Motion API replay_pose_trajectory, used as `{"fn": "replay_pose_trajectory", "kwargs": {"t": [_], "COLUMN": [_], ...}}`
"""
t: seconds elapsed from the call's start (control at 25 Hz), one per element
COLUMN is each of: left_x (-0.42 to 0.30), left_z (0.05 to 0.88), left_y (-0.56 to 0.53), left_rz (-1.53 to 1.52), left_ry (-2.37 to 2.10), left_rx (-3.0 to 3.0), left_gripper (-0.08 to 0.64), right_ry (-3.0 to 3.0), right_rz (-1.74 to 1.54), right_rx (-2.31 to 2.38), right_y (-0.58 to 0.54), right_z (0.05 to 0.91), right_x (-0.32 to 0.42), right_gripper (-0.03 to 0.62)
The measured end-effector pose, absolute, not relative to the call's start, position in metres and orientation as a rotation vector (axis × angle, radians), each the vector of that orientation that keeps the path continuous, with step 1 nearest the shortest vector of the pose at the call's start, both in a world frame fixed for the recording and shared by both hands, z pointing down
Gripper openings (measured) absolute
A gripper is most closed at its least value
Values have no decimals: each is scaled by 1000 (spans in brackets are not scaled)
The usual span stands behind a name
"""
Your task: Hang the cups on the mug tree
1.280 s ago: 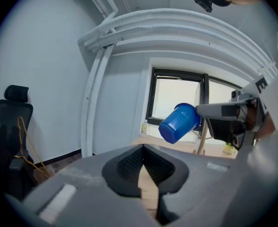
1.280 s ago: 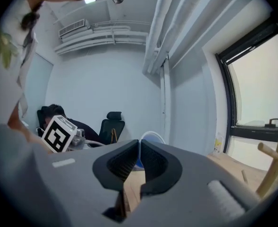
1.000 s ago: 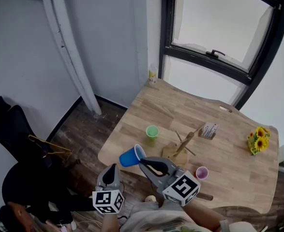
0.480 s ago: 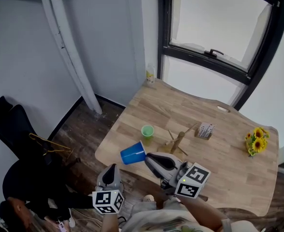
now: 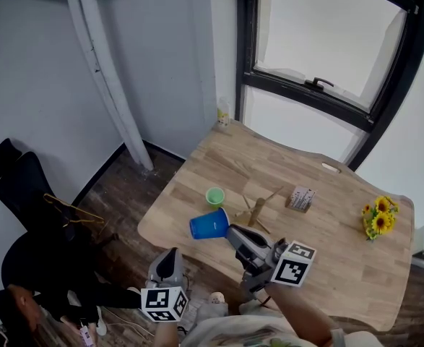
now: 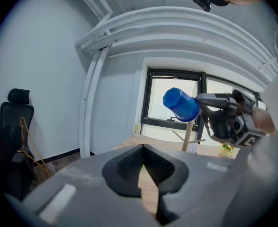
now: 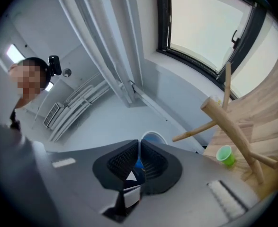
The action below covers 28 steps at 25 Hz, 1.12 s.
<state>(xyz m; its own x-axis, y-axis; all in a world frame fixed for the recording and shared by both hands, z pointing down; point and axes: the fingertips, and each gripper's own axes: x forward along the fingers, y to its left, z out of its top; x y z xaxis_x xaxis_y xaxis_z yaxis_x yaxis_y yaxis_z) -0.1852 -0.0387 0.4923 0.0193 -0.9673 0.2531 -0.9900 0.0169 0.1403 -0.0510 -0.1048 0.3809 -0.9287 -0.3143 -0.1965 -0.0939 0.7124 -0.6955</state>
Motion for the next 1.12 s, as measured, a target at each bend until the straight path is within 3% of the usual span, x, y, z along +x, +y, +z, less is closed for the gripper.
{"fn": "replay_pose_trajectory", "kwargs": {"t": [1.12], "left_x": [-145], "left_z": [495], "left_y": [-33], "left_rz": [147], "left_ry": [-2000], "left_rx": [2017], "left_gripper": [5], "right_ry": [2472], "right_rz": [-1222], "right_rx": [-557], "right_y": [-149], "right_z": [425], "right_x": [12], "right_gripper": [20]}}
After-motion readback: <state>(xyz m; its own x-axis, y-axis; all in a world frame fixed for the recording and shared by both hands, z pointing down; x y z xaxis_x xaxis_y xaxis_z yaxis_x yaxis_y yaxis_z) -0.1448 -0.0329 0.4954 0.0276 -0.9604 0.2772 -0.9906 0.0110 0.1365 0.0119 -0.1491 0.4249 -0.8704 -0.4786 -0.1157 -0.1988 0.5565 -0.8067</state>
